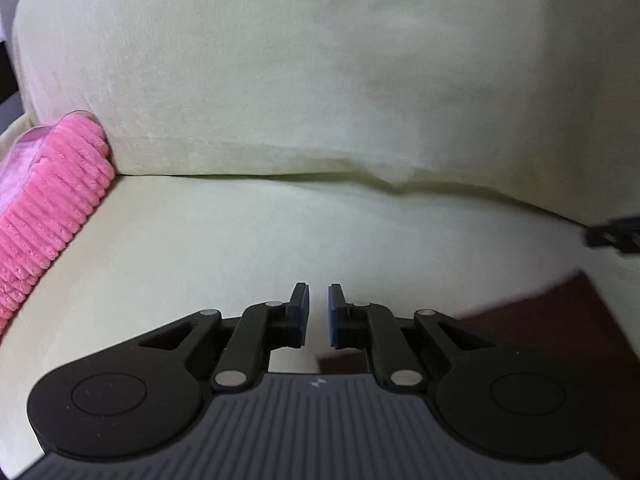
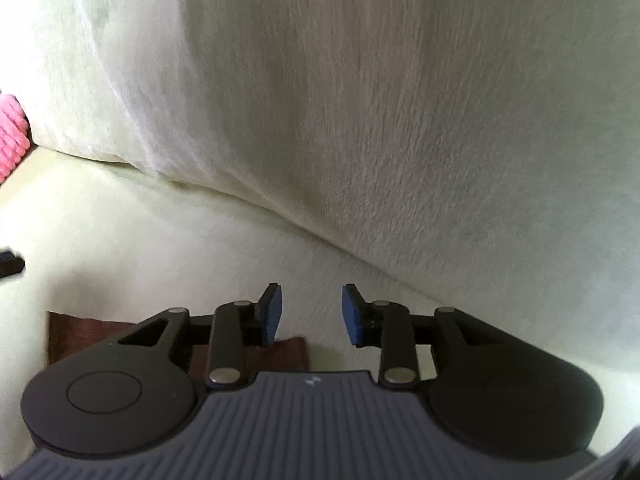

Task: Fold clothes

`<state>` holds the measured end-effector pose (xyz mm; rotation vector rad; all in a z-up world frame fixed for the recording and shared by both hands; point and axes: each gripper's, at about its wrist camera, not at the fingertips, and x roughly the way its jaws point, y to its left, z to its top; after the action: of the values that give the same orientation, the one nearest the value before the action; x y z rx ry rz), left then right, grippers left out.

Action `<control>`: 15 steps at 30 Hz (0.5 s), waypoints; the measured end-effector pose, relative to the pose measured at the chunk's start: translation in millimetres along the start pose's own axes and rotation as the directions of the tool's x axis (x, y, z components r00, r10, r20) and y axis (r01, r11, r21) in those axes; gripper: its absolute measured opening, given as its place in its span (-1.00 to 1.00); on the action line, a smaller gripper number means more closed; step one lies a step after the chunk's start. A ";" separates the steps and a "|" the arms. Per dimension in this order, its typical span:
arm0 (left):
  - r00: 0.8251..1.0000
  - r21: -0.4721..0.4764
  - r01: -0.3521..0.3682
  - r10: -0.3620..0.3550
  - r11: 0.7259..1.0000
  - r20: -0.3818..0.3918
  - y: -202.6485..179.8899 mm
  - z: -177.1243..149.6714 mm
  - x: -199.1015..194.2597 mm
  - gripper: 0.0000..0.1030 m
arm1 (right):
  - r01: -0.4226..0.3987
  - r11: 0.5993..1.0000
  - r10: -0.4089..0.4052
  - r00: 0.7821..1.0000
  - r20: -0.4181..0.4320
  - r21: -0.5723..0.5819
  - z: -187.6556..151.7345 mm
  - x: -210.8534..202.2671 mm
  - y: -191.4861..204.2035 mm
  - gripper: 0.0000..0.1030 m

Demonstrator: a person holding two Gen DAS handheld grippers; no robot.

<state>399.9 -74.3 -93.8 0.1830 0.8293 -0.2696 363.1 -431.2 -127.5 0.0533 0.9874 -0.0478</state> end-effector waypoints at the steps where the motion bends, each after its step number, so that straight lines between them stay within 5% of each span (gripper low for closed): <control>1: 1.000 0.011 0.017 -0.017 1.000 -0.014 -3.6 -7.1 -8.2 -0.80 | 0.000 1.000 0.000 1.000 -0.010 0.010 0.2 -3.4 1.8 -0.40; 11: 0.973 0.070 0.161 -0.146 0.984 -0.179 -13.3 -57.7 -34.5 -0.77 | 0.064 0.985 -0.047 0.993 -0.112 0.157 -24.9 -64.1 31.7 -0.24; 15: 0.966 0.143 0.217 -0.192 0.966 -0.173 -25.3 -64.3 -46.4 -0.41 | 0.090 0.968 -0.064 0.991 -0.116 0.233 -64.7 -102.0 34.6 -0.17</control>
<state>317.2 -73.8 -103.2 0.2727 0.9862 -0.5234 255.3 -390.7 -77.2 0.2395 1.0882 -0.2373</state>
